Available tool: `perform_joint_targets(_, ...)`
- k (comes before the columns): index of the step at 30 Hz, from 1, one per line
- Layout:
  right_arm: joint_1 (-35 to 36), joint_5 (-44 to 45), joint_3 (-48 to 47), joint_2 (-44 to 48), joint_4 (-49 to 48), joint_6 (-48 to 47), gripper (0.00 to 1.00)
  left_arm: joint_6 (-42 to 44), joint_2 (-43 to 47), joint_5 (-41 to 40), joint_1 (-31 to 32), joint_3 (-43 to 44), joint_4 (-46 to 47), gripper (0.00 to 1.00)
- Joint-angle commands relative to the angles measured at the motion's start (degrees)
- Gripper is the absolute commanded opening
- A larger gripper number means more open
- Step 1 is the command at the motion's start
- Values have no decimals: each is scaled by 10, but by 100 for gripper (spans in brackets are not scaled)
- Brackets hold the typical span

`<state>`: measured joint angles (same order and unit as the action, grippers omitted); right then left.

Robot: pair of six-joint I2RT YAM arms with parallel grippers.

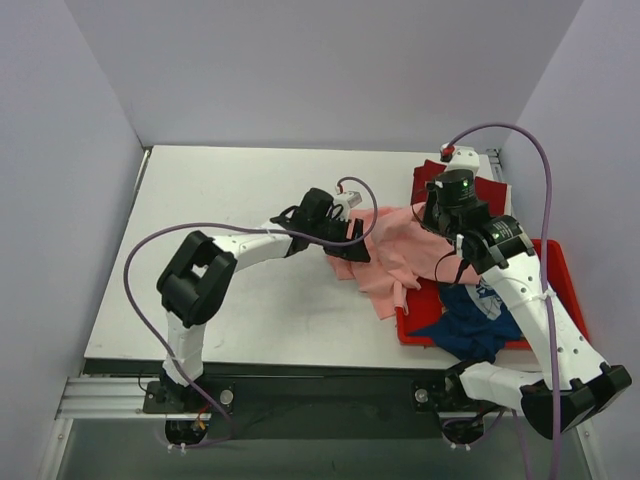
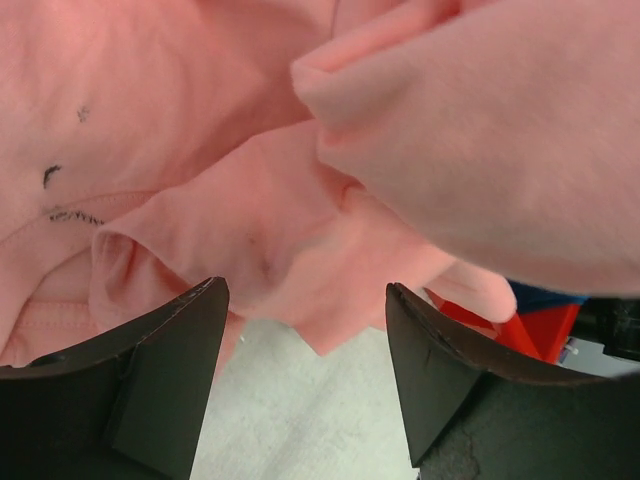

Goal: Fold and stack the t-shirts
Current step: Flatten out the tshirt

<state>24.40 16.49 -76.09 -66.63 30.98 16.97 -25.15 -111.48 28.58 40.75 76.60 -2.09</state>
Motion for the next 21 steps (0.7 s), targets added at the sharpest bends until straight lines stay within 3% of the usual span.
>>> perform_joint_targets(1,-2,-3,15,21,-7,23,0,-11,-44,24,-1,44,36,75)
perform_joint_targets(6,0,-15,32,25,-8,32,0,-14,-103,-34,-12,73,-51,75)
perform_joint_targets(10,13,-20,34,19,-9,41,0,-25,-109,-113,-61,62,-165,75)
perform_joint_targets(16,73,-15,25,-18,-17,50,0,-17,-59,-176,-145,0,-168,75)
perform_joint_targets(21,111,-38,15,-64,-36,65,0,45,-73,-220,-189,51,-201,76)
